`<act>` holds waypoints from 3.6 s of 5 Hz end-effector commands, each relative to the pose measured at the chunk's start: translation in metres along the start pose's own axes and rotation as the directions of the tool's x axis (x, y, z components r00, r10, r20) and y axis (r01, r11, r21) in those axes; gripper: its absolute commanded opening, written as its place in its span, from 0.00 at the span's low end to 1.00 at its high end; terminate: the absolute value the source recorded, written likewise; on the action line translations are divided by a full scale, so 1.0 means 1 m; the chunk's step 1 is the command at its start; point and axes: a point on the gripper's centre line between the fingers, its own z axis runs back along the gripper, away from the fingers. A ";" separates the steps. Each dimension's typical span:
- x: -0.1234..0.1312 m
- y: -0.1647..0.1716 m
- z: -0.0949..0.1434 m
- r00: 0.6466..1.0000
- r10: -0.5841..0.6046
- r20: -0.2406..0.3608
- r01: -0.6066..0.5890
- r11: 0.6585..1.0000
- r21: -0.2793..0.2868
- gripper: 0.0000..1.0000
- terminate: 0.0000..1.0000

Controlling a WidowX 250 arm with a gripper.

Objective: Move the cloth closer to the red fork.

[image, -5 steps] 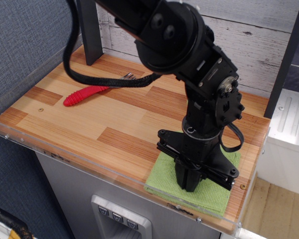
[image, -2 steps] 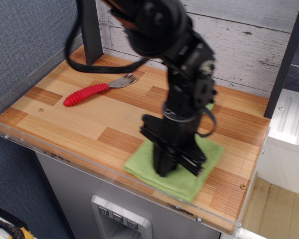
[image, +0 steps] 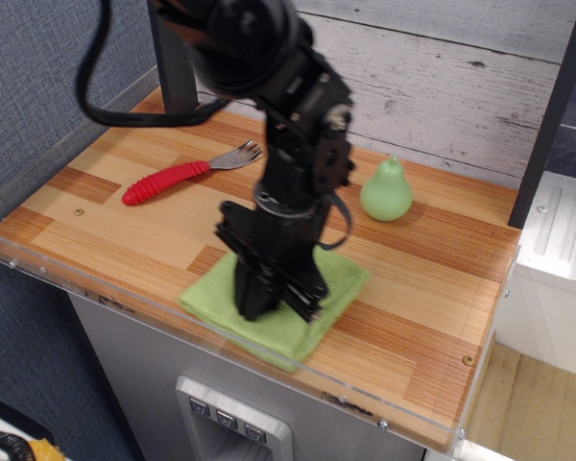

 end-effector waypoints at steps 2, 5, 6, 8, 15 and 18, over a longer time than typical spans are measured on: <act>-0.023 0.053 -0.016 0.993 0.048 -0.105 -0.041 0.997 0.064 0.00 0.00; -0.041 0.067 0.005 0.996 0.081 0.044 -0.082 0.996 0.027 0.00 0.00; -0.040 0.067 0.017 0.991 0.099 0.087 -0.102 0.994 0.038 1.00 0.00; -0.035 0.072 0.033 0.981 0.136 0.135 -0.142 0.989 0.035 1.00 0.00; 0.041 0.050 0.145 0.919 0.216 0.331 -0.193 0.976 -0.101 1.00 0.00; 0.040 0.045 0.160 0.910 0.198 0.366 -0.175 0.980 -0.094 1.00 1.00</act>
